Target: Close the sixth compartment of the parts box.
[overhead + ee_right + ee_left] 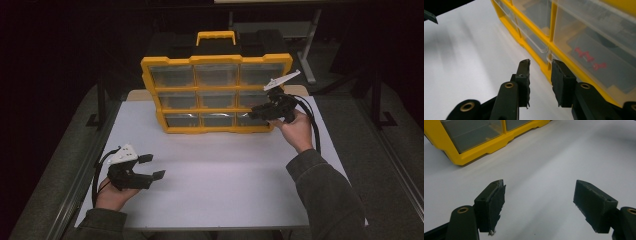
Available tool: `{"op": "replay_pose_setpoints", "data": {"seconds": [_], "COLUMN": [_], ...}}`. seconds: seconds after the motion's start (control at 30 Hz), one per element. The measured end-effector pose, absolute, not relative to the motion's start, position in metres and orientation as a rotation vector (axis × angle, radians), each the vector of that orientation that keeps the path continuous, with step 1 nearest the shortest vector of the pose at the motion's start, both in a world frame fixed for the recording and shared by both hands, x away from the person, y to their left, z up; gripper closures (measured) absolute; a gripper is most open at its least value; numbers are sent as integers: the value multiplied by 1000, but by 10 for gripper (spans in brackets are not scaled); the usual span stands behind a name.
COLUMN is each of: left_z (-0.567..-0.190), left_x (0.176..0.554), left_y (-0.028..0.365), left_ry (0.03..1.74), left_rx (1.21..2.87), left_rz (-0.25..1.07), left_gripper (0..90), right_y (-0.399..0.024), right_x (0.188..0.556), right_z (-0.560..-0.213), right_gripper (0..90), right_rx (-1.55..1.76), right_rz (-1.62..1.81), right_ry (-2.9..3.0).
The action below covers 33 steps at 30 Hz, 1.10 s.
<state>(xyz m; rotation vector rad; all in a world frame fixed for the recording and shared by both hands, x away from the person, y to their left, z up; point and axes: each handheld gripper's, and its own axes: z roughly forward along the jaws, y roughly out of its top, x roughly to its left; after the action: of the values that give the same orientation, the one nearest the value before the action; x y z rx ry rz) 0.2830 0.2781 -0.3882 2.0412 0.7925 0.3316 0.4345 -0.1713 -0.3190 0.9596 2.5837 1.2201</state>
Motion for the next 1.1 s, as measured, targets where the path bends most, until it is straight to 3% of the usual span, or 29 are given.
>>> {"op": "replay_pose_setpoints", "data": {"seconds": [1.1], "left_z": [-394], "left_x": [284], "left_y": [275], "left_ry": [811], "left_rx": [2046], "left_rz": [304], "left_gripper": [226], "right_y": [-185], "right_x": [404], "right_z": [-355], "right_gripper": [425], "right_rx": [985], "right_rz": [1287], "right_ry": [2570]}}
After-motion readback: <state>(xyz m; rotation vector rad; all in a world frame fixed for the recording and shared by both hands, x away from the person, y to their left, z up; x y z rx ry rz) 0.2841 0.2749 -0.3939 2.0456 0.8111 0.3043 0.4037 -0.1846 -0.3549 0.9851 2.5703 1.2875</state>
